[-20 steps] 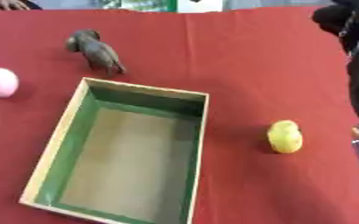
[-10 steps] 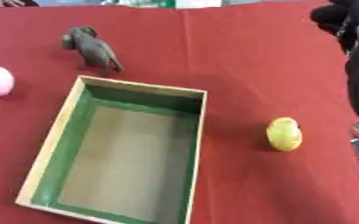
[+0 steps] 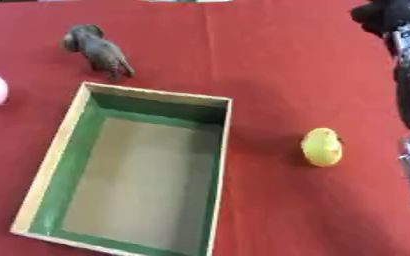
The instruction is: Pick up objects on the table and place them in the box.
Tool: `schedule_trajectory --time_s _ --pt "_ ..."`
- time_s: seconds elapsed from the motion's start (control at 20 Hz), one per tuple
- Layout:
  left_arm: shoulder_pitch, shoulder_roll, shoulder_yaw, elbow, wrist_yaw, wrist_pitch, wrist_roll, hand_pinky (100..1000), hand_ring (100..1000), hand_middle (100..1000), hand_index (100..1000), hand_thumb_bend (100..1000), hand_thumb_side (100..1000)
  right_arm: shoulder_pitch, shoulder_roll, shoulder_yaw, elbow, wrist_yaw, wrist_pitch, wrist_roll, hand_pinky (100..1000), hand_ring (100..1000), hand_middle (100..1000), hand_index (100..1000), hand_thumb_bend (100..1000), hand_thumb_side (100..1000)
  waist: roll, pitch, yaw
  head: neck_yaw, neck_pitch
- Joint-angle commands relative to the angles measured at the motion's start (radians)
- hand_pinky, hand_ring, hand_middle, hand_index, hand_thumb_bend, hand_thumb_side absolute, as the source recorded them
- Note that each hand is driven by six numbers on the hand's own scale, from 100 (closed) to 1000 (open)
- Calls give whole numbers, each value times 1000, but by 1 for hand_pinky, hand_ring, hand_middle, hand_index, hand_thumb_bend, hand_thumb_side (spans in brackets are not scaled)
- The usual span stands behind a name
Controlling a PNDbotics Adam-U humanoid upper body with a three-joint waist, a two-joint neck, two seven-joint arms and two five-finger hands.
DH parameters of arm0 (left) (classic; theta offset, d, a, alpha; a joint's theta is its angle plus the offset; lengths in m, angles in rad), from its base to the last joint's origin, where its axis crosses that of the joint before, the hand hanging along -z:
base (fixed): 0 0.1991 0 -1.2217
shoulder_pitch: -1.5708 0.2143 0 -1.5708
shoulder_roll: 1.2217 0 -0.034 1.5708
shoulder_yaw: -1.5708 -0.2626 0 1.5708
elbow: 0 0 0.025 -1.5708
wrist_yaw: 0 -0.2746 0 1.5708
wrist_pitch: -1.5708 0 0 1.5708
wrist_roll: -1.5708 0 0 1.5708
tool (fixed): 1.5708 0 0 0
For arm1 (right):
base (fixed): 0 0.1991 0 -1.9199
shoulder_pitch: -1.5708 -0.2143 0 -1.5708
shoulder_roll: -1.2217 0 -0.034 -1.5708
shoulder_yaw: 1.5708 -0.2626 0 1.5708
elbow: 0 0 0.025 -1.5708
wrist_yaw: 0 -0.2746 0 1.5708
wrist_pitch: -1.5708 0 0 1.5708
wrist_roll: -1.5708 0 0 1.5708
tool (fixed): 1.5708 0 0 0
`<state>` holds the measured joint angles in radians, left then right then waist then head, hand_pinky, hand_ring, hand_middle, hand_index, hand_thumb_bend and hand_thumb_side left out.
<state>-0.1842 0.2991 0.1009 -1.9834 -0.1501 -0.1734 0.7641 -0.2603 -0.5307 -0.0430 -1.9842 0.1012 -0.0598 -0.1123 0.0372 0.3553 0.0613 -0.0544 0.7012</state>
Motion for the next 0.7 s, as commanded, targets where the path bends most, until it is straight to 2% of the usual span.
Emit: schedule_trajectory --time_s 0.05,0.3,0.35,0.4,0.55,0.7 --pt "-1 19 1 -17 1 2 -2 589 587 599 752 100 897 4 -72 -3 -16 85 31 20 888 841 749 884 100 1000 -2 -17 -1 1 4" --pt "-2 45 -1 -17 -2 6 -7 589 589 601 754 100 888 13 -136 9 -16 205 68 60 884 852 772 893 100 1000 -5 -23 -4 8 -13" --pt "-6 67 -1 -17 -5 8 -10 588 589 603 756 100 943 12 -144 12 -16 214 70 61 883 851 772 893 100 1000 -5 -25 -5 9 -18" --pt "-14 94 -1 -17 -8 12 -14 586 590 604 757 100 875 10 -149 14 -16 220 70 61 882 851 771 894 100 1000 -4 -27 -6 10 -22" --pt "-57 203 0 -17 -38 46 -35 584 597 612 767 100 852 8 -156 19 -16 222 69 59 881 849 770 893 100 1000 -1 -33 -8 9 -30" --pt "-125 325 -4 -17 -94 111 -81 582 607 622 778 100 831 10 -156 18 -16 220 69 58 880 848 769 893 100 1000 -1 -38 -8 4 -35"
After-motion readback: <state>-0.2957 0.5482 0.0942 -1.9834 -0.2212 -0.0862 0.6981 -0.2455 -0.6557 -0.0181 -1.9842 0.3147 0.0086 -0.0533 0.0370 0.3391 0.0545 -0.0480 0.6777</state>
